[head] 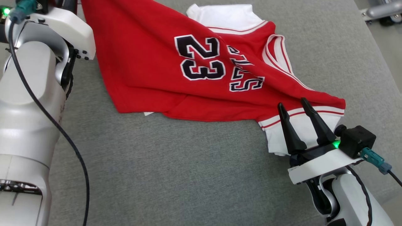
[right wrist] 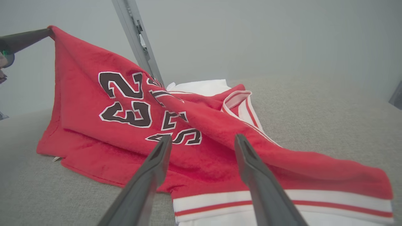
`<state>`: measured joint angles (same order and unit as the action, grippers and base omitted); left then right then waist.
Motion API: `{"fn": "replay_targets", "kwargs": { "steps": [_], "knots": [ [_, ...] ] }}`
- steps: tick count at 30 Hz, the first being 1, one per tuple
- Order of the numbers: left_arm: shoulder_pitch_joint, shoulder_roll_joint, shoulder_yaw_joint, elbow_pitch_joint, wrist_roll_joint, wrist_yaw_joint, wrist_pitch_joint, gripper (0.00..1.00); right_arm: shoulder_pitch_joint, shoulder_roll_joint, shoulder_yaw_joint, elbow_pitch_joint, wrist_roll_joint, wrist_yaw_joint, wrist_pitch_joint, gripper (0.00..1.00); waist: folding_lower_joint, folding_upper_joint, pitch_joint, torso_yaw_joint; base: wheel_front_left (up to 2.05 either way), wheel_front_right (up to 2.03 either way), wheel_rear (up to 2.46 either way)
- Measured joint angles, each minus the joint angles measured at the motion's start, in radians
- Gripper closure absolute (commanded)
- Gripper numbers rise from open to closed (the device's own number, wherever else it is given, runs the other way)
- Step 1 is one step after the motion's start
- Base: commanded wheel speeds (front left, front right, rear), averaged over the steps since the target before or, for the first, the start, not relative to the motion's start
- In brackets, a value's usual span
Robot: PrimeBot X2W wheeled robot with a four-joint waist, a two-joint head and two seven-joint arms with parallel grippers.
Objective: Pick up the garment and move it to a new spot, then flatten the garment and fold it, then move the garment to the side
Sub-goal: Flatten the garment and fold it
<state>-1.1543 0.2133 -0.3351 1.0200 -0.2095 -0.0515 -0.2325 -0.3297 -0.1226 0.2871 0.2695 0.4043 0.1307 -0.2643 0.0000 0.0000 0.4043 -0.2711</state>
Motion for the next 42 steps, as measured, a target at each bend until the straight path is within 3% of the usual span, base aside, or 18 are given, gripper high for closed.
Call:
{"fn": "replay_targets", "kwargs": {
  "steps": [3,4,5,14,19,35,42],
  "knots": [
    [-0.023,-0.004,-0.010,0.065,0.001,0.001,0.013,1.00,-0.002,0.007,-0.003,0.000,0.001,0.000,0.000,0.00,0.0000,0.0000,0.023,-0.018,0.00,0.00,0.00],
    [-0.029,-0.002,-0.011,0.085,0.001,0.010,0.013,0.63,-0.007,0.012,-0.003,0.000,0.001,0.000,0.000,0.00,0.0000,0.0000,0.029,-0.023,0.00,0.00,0.00],
    [-0.035,-0.001,-0.010,0.105,0.001,0.025,0.014,0.00,-0.011,0.017,0.000,0.000,0.001,0.000,0.000,0.00,0.0000,0.0000,0.035,-0.027,0.00,0.00,0.00],
    [-0.053,-0.001,0.013,0.134,-0.016,0.062,-0.024,0.00,-0.021,0.024,0.005,0.003,0.001,0.000,0.000,0.00,0.0000,0.0000,0.039,-0.017,0.00,0.00,0.00],
    [-0.010,-0.005,0.042,0.013,-0.033,0.067,-0.028,0.00,-0.025,0.001,-0.013,0.001,-0.006,0.000,0.000,0.00,0.0000,0.0000,0.009,0.020,0.00,0.00,0.00],
    [0.519,-0.067,0.159,-0.469,-0.023,0.073,-0.029,0.00,0.055,-0.058,-0.014,0.000,-0.045,0.000,0.000,0.00,0.0000,0.0000,-0.168,0.186,0.00,0.00,0.00],
    [0.765,-0.114,0.196,-0.575,-0.036,0.030,-0.029,0.00,0.081,-0.072,-0.016,0.008,-0.053,0.000,0.000,0.00,0.0000,0.0000,-0.244,0.242,0.00,0.00,0.00]
  ]
}}
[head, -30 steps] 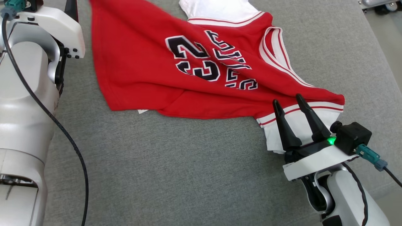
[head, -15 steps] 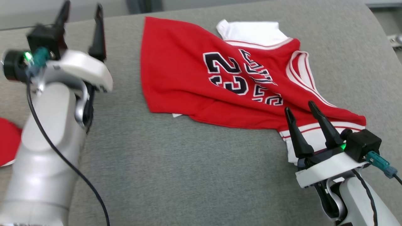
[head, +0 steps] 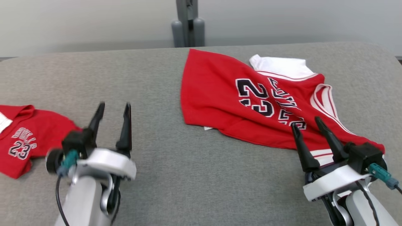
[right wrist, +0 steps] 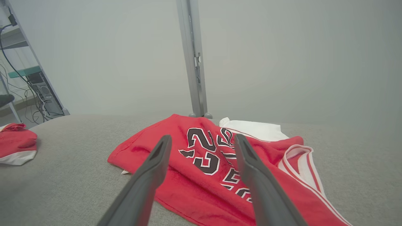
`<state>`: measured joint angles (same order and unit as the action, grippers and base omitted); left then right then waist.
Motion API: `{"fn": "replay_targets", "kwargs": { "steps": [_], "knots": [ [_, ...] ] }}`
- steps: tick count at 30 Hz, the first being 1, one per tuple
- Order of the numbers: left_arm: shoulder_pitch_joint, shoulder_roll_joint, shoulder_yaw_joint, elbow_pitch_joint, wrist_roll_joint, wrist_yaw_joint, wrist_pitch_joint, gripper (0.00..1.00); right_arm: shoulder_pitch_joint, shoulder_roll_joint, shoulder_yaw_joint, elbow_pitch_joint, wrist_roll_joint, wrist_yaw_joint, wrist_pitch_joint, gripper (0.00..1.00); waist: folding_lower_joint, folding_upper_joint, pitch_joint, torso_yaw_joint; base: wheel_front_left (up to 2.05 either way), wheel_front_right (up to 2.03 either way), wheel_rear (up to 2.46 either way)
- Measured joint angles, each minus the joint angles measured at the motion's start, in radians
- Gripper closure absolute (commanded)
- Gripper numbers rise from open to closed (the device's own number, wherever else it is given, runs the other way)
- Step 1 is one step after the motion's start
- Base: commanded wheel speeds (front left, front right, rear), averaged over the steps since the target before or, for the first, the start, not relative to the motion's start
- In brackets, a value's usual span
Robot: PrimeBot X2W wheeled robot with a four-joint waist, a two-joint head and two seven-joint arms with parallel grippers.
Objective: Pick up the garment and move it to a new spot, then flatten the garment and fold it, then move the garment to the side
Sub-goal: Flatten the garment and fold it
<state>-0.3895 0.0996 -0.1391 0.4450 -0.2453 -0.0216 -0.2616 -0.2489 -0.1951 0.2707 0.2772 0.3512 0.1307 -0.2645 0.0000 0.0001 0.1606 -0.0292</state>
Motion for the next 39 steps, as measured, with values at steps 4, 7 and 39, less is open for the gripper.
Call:
{"fn": "replay_targets", "kwargs": {
  "steps": [4,7,39],
  "knots": [
    [0.091,-0.027,0.024,-0.024,-0.012,-0.009,0.000,0.00,0.006,-0.026,0.031,0.008,-0.007,0.000,0.000,0.00,0.0000,0.0000,-0.014,0.037,0.00,0.00,0.00],
    [0.097,-0.041,0.021,-0.033,-0.009,-0.012,0.000,0.00,-0.019,-0.049,0.048,0.010,-0.008,0.000,0.000,0.00,0.0000,0.0000,-0.012,0.065,0.00,0.00,0.00],
    [0.038,-0.051,-0.130,-0.043,-0.107,0.062,0.000,0.00,-0.372,-0.155,0.511,0.471,0.132,0.000,0.000,1.00,0.0000,0.0000,0.098,0.260,0.00,0.00,0.00]
  ]
}}
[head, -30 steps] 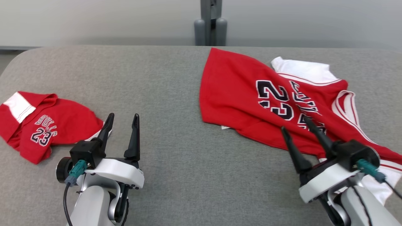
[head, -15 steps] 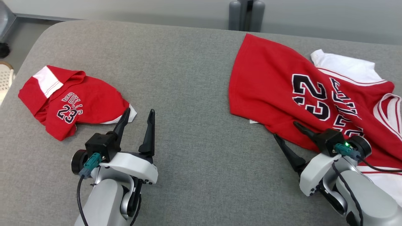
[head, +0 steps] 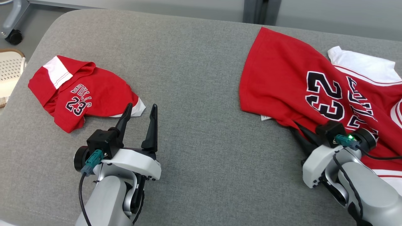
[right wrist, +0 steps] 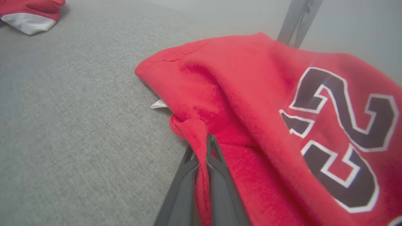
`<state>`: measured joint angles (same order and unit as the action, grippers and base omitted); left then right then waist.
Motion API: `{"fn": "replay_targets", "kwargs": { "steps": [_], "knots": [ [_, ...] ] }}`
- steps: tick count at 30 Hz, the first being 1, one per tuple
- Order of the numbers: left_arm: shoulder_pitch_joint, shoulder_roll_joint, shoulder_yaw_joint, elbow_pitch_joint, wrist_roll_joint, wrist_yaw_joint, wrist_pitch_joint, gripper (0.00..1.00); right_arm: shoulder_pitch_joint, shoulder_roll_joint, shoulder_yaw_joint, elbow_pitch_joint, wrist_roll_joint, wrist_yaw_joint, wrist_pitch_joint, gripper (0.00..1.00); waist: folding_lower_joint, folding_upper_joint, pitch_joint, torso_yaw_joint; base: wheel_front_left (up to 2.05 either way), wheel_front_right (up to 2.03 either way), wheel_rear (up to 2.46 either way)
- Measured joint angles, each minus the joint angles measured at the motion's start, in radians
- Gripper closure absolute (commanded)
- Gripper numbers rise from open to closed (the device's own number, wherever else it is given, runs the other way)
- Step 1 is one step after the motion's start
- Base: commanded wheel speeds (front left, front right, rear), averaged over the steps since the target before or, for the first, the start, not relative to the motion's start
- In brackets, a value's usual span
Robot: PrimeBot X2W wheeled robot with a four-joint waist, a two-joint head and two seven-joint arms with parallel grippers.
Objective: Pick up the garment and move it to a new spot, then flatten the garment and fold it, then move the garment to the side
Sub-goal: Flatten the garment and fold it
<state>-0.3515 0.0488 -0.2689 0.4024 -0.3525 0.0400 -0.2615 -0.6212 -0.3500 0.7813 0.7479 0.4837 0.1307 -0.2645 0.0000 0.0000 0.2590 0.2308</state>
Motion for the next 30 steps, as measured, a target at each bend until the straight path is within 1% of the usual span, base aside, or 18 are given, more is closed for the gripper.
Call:
{"fn": "replay_targets", "kwargs": {
  "steps": [6,10,11,12,13,14,16,18,20,21,22,25,26,30],
  "knots": [
    [0.000,0.000,0.012,0.012,-0.001,0.002,0.000,0.00,0.002,0.001,-0.001,-0.200,-0.001,0.000,0.000,1.00,0.0000,0.0000,-0.013,-0.027,0.00,0.00,0.00],
    [0.001,0.000,0.012,0.028,-0.002,0.002,0.000,0.00,0.042,-0.005,-0.018,-0.353,0.036,0.000,0.000,1.00,0.0000,0.0000,-0.031,-0.052,0.00,0.00,0.00],
    [0.001,0.000,0.012,0.031,-0.002,0.002,0.000,0.00,0.054,-0.011,-0.025,-0.380,0.047,0.000,0.000,1.00,0.0000,0.0000,-0.037,-0.057,0.00,0.00,0.00],
    [0.001,0.000,0.012,0.031,-0.002,0.002,0.000,0.00,0.054,-0.011,-0.025,-0.380,0.047,0.000,0.000,1.00,0.0000,0.0000,-0.037,-0.057,0.00,0.00,0.00],
    [0.006,0.000,0.015,0.036,-0.002,0.001,0.000,0.00,0.081,-0.028,-0.024,-0.406,0.066,0.000,0.000,1.00,0.0000,0.0000,-0.050,-0.068,0.00,0.00,0.00],
    [0.006,0.000,0.015,0.036,-0.002,0.001,0.000,0.00,0.081,-0.028,-0.024,-0.406,0.066,0.000,0.000,1.00,0.0000,0.0000,-0.050,-0.068,0.00,0.00,0.00],
    [0.016,0.000,0.020,0.041,0.000,-0.002,0.000,0.00,0.107,-0.048,-0.030,-0.388,0.063,0.000,0.000,1.00,0.0000,0.0000,-0.065,-0.080,0.00,0.00,0.00],
    [0.020,0.000,0.025,0.048,0.002,-0.004,0.000,0.00,0.131,-0.055,-0.065,-0.320,0.067,0.000,0.000,1.00,0.0000,0.0000,-0.080,-0.090,0.00,0.00,0.00],
    [0.021,0.001,0.027,0.051,0.003,-0.005,0.000,0.00,0.146,-0.056,-0.068,-0.238,0.057,0.000,0.000,1.00,0.0000,0.0000,-0.093,-0.101,0.00,0.00,0.00],
    [0.022,-0.001,0.025,0.052,0.003,-0.009,0.000,0.00,0.151,-0.046,-0.072,-0.185,0.053,0.000,0.000,0.79,0.0000,0.0000,-0.098,-0.105,0.00,0.00,0.00],
    [0.024,-0.001,0.022,0.053,0.003,-0.013,0.000,0.00,0.152,-0.035,-0.072,-0.127,0.046,0.000,0.001,0.00,0.0000,0.0000,-0.103,-0.109,0.00,0.00,0.00],
    [0.037,-0.001,0.012,0.059,0.002,-0.013,0.000,0.00,0.140,0.000,-0.057,0.014,0.007,0.000,0.030,0.00,0.0000,0.0000,-0.114,-0.115,0.00,0.00,0.00],
    [0.037,-0.001,0.009,0.061,0.001,-0.014,0.000,0.00,0.132,0.012,-0.053,0.044,-0.001,0.000,0.031,0.00,0.0000,0.0000,-0.117,-0.115,0.00,0.00,0.00],
    [0.040,0.000,0.007,0.065,0.001,-0.014,0.000,0.00,0.100,0.065,-0.045,0.093,0.020,0.000,0.027,0.00,0.0000,0.0000,-0.126,-0.118,0.00,0.00,0.00]
  ]
}}
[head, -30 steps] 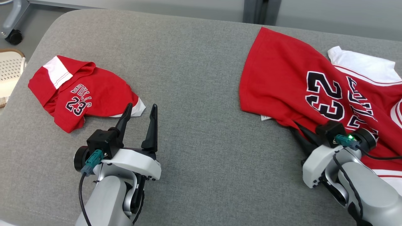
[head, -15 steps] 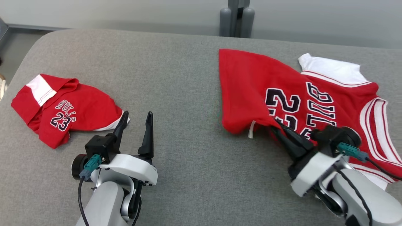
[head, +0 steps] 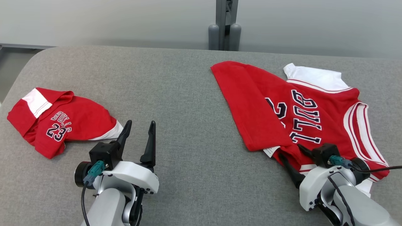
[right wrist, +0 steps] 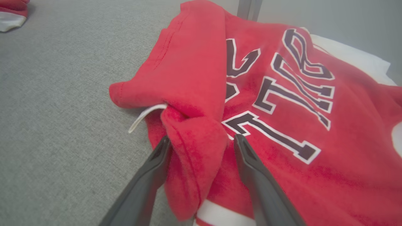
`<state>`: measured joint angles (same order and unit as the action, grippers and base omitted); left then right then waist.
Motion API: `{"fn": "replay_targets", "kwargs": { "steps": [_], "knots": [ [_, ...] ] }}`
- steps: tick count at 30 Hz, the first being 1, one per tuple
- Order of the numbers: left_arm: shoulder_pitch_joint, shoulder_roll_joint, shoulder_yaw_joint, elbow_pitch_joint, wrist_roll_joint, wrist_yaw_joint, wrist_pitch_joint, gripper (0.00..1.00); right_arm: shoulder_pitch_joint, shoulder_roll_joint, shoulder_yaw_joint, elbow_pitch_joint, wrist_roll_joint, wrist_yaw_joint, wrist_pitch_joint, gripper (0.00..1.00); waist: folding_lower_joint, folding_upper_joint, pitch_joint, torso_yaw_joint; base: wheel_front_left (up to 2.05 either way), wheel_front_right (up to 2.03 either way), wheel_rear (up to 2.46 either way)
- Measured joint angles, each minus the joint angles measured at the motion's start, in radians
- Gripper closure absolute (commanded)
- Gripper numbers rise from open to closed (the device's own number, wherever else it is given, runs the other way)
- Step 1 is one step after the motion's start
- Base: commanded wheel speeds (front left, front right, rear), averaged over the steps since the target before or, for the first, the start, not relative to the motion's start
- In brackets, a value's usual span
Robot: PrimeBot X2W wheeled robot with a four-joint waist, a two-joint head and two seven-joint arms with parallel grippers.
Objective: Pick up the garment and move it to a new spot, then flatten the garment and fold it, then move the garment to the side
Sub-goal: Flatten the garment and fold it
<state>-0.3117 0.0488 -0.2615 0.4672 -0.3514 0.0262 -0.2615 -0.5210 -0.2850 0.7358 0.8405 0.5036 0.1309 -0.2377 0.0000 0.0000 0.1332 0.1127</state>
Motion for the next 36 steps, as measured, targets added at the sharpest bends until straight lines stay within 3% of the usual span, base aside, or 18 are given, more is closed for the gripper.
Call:
{"fn": "replay_targets", "kwargs": {
  "steps": [6,10,14,18,27,32,36],
  "knots": [
    [0.017,0.000,-0.012,0.010,-0.002,-0.007,0.000,0.00,-0.008,0.000,0.002,-0.033,0.047,0.000,-0.019,0.00,0.0000,0.0000,-0.020,-0.018,0.00,0.00,0.00],
    [0.019,0.000,-0.016,0.010,-0.008,-0.009,0.000,0.00,0.005,-0.023,-0.011,-0.179,0.095,0.000,-0.022,0.00,0.0000,0.0000,-0.029,-0.047,0.00,0.00,0.00],
    [0.017,0.000,-0.028,0.008,-0.013,-0.013,0.000,0.00,0.070,-0.061,-0.151,-0.425,0.100,0.000,-0.027,0.00,0.0000,0.0000,-0.030,-0.086,0.00,0.00,0.00],
    [0.005,0.000,-0.053,0.011,-0.029,-0.018,0.000,0.00,0.184,-0.064,-0.307,-0.530,0.037,0.000,-0.027,0.00,0.0000,0.0000,-0.024,-0.129,0.00,0.00,0.00],
    [-0.024,0.000,-0.108,0.073,-0.084,-0.030,0.000,0.00,0.269,0.032,-0.485,-0.530,-0.105,0.000,-0.027,0.00,0.0000,0.0000,0.010,-0.219,0.00,0.00,0.00],
    [-0.050,-0.001,-0.217,0.178,-0.138,-0.100,0.000,0.00,0.277,0.062,-0.504,-0.528,-0.128,0.000,-0.027,0.00,0.0000,0.0000,0.030,-0.255,0.00,0.00,0.00],
    [-0.108,-0.001,-0.291,0.252,-0.155,-0.114,0.015,0.00,0.274,0.072,-0.506,-0.532,-0.134,0.000,-0.027,0.00,0.0000,0.0000,0.049,-0.274,0.00,0.00,0.00]
  ]
}}
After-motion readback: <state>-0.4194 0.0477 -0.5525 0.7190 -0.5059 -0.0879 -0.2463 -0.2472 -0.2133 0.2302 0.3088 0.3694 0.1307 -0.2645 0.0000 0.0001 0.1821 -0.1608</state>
